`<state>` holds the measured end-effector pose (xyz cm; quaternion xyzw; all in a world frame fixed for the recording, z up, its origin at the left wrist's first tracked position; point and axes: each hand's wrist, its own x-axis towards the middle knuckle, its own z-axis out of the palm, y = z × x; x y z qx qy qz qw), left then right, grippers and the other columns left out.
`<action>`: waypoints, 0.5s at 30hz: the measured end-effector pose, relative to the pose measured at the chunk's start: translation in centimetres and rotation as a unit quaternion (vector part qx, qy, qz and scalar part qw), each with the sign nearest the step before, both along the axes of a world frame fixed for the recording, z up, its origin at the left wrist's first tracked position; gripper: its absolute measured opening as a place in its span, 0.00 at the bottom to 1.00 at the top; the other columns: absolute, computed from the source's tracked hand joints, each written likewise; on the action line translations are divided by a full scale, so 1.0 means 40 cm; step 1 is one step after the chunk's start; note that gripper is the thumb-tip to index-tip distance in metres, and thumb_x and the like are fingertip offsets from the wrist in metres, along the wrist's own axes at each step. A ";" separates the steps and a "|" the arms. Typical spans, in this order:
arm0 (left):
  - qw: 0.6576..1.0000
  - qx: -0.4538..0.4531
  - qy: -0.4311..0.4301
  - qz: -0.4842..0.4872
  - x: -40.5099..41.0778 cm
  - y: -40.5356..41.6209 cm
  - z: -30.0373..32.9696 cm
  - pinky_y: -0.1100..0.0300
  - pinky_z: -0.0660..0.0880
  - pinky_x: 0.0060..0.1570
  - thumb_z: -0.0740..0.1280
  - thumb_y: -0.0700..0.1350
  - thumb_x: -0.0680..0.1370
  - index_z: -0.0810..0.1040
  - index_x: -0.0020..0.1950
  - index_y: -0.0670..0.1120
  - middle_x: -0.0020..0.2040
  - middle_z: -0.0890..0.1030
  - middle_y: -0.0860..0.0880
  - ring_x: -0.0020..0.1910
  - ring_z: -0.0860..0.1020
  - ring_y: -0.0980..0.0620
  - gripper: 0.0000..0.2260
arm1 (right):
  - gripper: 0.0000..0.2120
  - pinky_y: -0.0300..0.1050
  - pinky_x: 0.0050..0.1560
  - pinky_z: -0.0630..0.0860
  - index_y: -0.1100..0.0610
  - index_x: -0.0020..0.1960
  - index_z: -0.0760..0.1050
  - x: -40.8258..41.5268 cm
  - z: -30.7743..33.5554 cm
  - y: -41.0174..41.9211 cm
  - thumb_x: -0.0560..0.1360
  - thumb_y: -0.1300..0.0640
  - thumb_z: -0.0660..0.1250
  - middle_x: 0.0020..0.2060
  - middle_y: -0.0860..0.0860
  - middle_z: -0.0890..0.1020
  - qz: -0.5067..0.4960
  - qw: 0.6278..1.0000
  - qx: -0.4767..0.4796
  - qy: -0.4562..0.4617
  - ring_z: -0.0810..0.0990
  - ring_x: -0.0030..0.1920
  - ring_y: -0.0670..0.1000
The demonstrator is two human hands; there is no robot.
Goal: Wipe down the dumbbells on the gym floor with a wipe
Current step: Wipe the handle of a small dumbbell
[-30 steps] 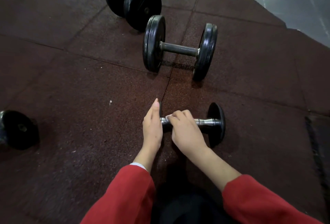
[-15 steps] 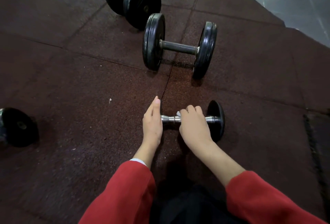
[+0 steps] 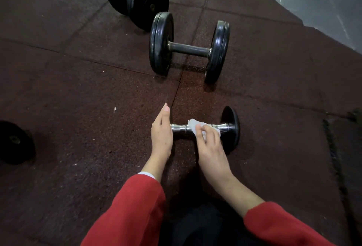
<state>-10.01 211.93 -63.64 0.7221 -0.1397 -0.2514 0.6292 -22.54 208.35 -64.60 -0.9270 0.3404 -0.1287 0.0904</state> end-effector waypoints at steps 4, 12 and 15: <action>1.000 0.003 -0.002 -0.001 -0.002 0.001 0.001 0.76 0.59 0.60 0.55 0.47 0.82 0.71 0.68 0.41 0.68 0.72 0.47 0.66 0.67 0.59 0.18 | 0.20 0.47 0.39 0.82 0.69 0.56 0.77 0.000 0.018 -0.012 0.70 0.67 0.54 0.48 0.61 0.80 -0.001 0.999 -0.019 0.040 0.74 0.50 0.56; 1.000 -0.004 0.021 0.006 -0.003 0.000 0.008 0.74 0.59 0.61 0.56 0.47 0.81 0.71 0.68 0.40 0.68 0.72 0.47 0.65 0.67 0.60 0.18 | 0.05 0.38 0.25 0.72 0.60 0.31 0.80 0.050 0.080 -0.061 0.61 0.64 0.66 0.32 0.52 0.77 -0.088 0.978 -0.081 0.173 0.77 0.31 0.50; 1.000 -0.001 0.016 0.002 -0.007 0.004 0.012 0.75 0.59 0.60 0.56 0.47 0.81 0.71 0.68 0.41 0.68 0.72 0.48 0.64 0.67 0.62 0.18 | 0.03 0.37 0.28 0.72 0.58 0.31 0.82 0.056 0.090 -0.044 0.57 0.60 0.73 0.34 0.51 0.79 -0.120 0.965 -0.096 0.213 0.78 0.34 0.49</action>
